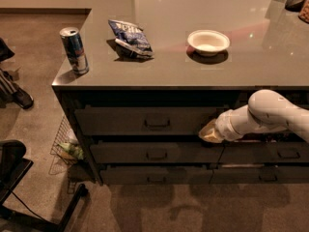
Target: Close top drawer
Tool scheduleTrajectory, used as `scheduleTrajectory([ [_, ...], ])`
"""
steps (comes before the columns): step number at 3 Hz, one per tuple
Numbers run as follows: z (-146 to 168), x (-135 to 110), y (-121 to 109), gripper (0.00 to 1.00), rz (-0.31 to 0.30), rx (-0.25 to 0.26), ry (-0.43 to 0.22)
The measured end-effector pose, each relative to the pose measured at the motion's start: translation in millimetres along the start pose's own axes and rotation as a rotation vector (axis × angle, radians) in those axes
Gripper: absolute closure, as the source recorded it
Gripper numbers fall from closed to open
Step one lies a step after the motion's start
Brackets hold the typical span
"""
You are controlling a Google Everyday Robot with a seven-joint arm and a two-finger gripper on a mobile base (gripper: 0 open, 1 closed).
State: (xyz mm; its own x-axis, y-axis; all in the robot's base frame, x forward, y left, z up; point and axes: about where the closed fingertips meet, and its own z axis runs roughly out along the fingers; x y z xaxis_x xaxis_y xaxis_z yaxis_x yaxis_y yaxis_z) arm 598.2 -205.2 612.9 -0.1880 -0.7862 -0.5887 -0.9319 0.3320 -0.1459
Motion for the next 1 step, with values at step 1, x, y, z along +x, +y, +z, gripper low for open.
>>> scheduleTrajectory([
  [1,0.0,0.0,0.0,1.00,0.000,0.000,0.000],
])
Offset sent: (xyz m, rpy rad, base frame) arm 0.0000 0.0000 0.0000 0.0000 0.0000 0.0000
